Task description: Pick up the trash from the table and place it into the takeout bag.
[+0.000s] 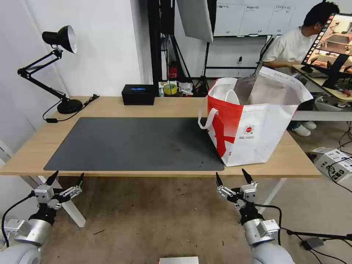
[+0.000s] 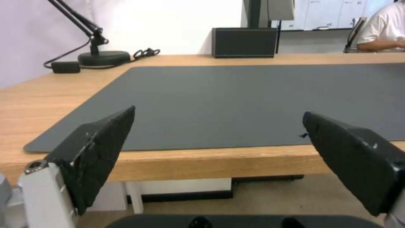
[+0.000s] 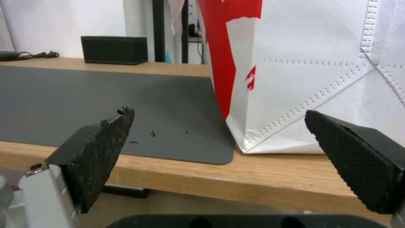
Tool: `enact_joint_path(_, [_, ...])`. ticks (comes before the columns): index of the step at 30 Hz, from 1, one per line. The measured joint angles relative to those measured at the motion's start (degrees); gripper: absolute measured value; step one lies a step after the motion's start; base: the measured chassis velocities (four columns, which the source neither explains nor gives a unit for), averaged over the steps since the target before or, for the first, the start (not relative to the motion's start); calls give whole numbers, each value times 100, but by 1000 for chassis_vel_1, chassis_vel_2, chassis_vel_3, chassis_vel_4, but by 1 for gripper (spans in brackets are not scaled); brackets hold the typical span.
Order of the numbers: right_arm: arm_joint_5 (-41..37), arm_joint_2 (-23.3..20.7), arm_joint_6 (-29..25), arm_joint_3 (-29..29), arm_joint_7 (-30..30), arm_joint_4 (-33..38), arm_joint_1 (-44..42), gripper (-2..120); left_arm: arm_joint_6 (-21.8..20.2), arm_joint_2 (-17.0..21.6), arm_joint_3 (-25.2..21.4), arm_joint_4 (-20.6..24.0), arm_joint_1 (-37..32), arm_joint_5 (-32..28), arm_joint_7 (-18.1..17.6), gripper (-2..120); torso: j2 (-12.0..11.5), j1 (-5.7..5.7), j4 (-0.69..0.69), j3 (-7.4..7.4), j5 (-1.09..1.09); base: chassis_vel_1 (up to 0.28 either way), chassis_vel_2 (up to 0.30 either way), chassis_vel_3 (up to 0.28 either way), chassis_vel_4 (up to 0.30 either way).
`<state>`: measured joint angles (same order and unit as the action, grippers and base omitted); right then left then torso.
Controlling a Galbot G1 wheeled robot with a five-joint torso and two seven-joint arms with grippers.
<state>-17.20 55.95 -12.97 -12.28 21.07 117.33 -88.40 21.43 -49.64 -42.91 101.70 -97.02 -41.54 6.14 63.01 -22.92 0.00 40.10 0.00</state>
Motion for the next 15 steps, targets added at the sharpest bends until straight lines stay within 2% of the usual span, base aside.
enact_joint_path(15, [0,0,0,0,0,0,0,100,0,0,0,0,0,0,0,100,0,0,0,0,0,0,0,0,0])
